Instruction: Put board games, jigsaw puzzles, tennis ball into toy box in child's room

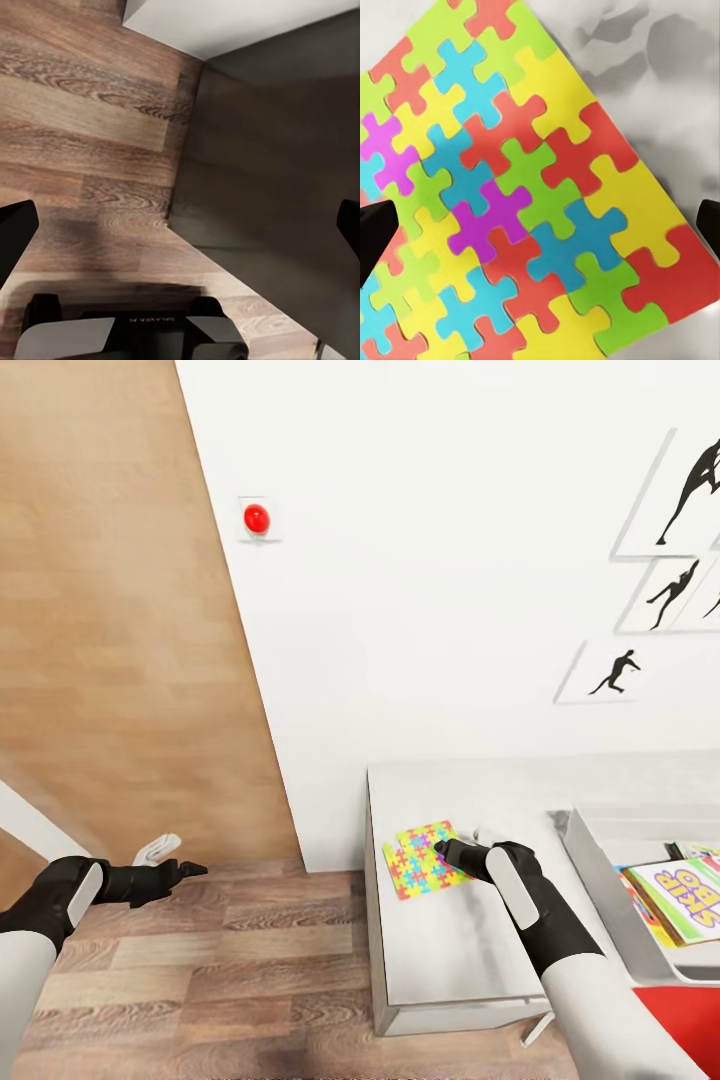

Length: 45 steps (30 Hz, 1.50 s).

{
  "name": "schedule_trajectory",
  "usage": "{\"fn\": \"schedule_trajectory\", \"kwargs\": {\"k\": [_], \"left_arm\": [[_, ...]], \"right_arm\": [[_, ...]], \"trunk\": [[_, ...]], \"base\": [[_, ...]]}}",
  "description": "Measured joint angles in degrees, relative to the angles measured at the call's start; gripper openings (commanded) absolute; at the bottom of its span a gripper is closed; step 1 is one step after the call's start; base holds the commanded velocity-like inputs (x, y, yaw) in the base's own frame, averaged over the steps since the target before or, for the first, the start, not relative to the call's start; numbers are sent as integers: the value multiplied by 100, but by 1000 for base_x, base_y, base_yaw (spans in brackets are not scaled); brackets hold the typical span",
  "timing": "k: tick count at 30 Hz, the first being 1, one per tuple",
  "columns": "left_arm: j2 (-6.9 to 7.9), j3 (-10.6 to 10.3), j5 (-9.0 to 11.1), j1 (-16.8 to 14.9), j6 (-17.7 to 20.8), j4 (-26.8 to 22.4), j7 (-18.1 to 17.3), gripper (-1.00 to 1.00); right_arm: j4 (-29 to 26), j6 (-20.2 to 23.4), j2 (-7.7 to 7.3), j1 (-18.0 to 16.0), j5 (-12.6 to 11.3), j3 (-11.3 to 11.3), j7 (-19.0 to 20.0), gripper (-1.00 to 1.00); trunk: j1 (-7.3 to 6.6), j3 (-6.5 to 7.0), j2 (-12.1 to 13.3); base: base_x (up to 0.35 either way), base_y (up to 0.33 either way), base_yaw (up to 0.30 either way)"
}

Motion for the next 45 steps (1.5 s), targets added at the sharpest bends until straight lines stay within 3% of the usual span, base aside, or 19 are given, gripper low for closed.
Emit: {"fn": "schedule_trajectory", "kwargs": {"k": [45], "left_arm": [[-3,1,2,-1,-7,0,-1,100]], "right_arm": [[0,0,4,5,3,0,0,100]], "trunk": [[0,-38,-1]], "base": [[0,76,0]]}}
